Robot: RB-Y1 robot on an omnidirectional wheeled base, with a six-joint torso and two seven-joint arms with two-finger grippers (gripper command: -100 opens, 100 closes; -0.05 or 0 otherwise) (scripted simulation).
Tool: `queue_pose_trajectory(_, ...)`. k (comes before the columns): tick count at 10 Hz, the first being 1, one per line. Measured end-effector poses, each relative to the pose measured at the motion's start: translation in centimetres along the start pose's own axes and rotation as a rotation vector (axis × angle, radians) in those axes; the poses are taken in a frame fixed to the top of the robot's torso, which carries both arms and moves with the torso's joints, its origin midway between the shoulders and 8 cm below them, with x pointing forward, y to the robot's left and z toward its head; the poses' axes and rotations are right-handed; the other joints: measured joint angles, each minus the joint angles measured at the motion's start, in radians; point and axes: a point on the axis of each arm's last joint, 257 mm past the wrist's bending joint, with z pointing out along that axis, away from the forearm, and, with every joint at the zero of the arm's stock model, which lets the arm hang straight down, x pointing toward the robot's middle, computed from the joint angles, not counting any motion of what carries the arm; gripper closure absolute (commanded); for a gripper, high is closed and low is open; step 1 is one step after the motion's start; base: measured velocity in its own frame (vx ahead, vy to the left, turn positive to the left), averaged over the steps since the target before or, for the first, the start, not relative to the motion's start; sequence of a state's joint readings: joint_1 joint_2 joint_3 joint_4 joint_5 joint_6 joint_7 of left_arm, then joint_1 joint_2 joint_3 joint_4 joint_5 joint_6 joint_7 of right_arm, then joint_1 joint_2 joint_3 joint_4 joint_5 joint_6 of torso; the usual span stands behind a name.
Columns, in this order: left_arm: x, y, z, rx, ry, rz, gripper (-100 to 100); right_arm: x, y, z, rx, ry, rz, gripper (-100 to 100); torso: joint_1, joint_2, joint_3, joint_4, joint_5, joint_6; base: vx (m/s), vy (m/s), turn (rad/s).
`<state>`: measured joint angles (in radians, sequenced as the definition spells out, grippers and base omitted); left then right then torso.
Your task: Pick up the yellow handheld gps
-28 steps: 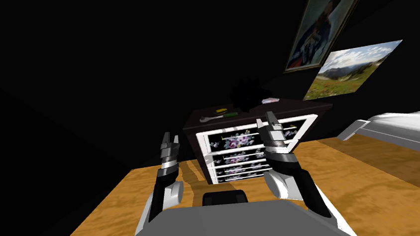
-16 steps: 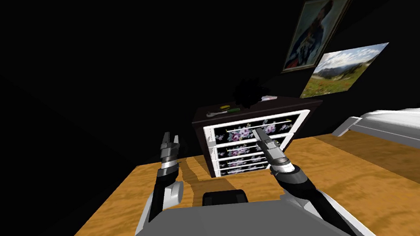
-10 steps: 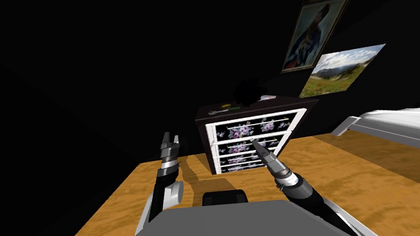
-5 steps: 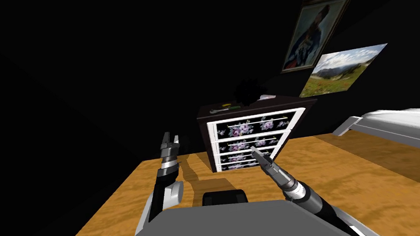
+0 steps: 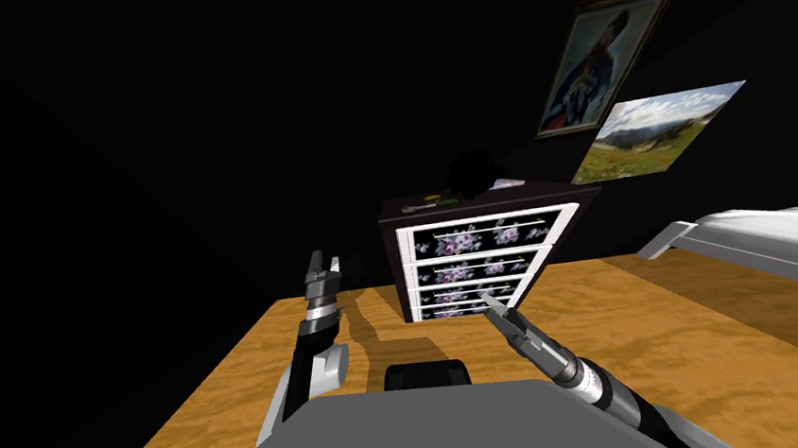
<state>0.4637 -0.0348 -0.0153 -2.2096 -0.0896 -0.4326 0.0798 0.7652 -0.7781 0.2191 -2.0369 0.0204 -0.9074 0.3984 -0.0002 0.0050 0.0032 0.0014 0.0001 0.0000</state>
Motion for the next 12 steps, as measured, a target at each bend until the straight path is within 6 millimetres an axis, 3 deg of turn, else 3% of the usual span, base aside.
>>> queue_pose_trajectory(5,0.0,0.0,0.0,0.000,0.000,0.000,0,2.6,-0.8,-3.5,-0.010,0.159,-0.015,-100,0.000,-0.001,-0.001,0.000,0.000,0.000,-0.061,0.010,0.059)
queue_pose_trajectory(12,0.0,0.0,0.0,0.000,0.000,0.000,0,3.7,-2.3,-9.2,-0.024,0.375,-0.040,-100,0.000,-0.001,-0.001,0.000,0.000,0.000,-0.055,0.015,0.057)
